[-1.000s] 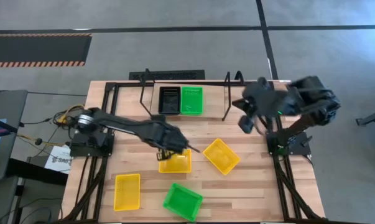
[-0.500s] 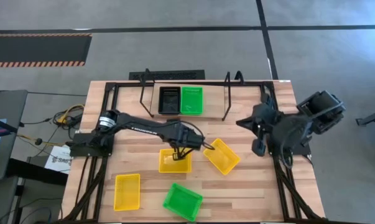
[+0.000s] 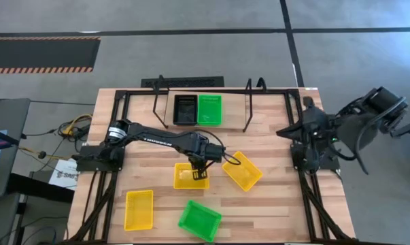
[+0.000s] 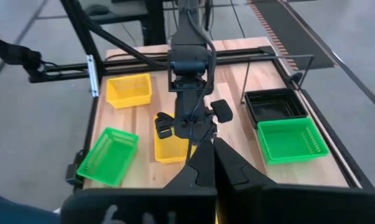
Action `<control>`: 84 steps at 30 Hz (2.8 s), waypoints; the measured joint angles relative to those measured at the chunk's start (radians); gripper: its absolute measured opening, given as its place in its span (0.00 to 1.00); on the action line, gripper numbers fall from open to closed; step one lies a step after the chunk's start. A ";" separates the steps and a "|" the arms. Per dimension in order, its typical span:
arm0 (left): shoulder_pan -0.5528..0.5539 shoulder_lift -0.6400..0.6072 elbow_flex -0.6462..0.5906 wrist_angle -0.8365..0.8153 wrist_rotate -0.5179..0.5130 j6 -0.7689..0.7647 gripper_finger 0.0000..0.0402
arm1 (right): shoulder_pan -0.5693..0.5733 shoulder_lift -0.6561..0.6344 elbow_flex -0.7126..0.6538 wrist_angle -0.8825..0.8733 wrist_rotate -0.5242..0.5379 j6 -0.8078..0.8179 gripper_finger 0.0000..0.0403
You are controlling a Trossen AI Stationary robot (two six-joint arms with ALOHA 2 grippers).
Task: Stack baskets on shelf by color
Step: Put the top left yellow bin on the shelf
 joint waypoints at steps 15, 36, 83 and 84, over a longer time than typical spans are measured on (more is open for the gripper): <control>0.000 0.044 0.000 -0.020 0.060 0.127 0.32 | 0.083 -0.045 0.000 0.006 -0.003 0.000 0.01; 0.051 0.147 0.035 -0.034 0.170 0.017 0.02 | 0.109 -0.044 0.000 0.010 -0.001 0.000 0.01; 0.317 0.082 0.569 0.275 -0.195 -0.311 0.00 | 0.173 -0.154 0.000 0.000 0.080 -0.110 0.00; 0.317 0.082 0.569 0.295 -0.189 -0.322 0.00 | 0.173 -0.166 0.000 0.000 0.089 -0.119 0.00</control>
